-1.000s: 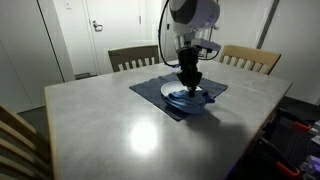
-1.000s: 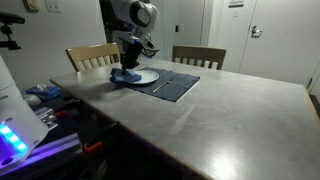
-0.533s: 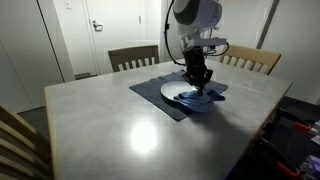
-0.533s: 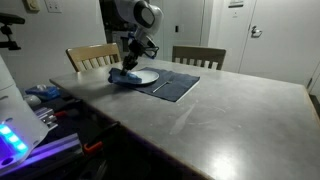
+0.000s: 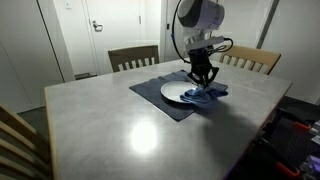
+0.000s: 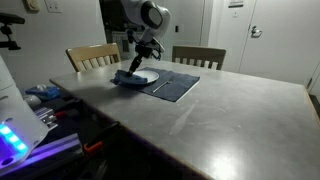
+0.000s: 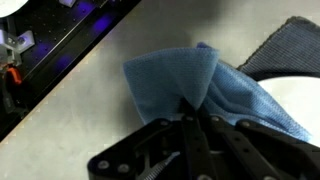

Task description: Use the blue towel to wipe the white plate

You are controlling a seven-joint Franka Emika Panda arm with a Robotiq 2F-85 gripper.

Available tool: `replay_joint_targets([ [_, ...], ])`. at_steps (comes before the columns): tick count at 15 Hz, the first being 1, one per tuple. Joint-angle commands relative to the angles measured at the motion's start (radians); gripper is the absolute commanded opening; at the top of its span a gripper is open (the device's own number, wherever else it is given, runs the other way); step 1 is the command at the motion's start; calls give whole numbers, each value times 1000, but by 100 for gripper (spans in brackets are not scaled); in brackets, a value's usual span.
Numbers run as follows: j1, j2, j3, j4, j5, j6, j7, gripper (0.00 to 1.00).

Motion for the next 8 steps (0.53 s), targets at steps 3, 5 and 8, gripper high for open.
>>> replay_joint_targets([
  [3, 41, 48, -29, 59, 1, 64, 189, 1],
  [5, 53, 50, -28, 68, -9, 94, 245, 1],
  [8, 75, 48, -30, 78, -31, 140, 333, 1],
])
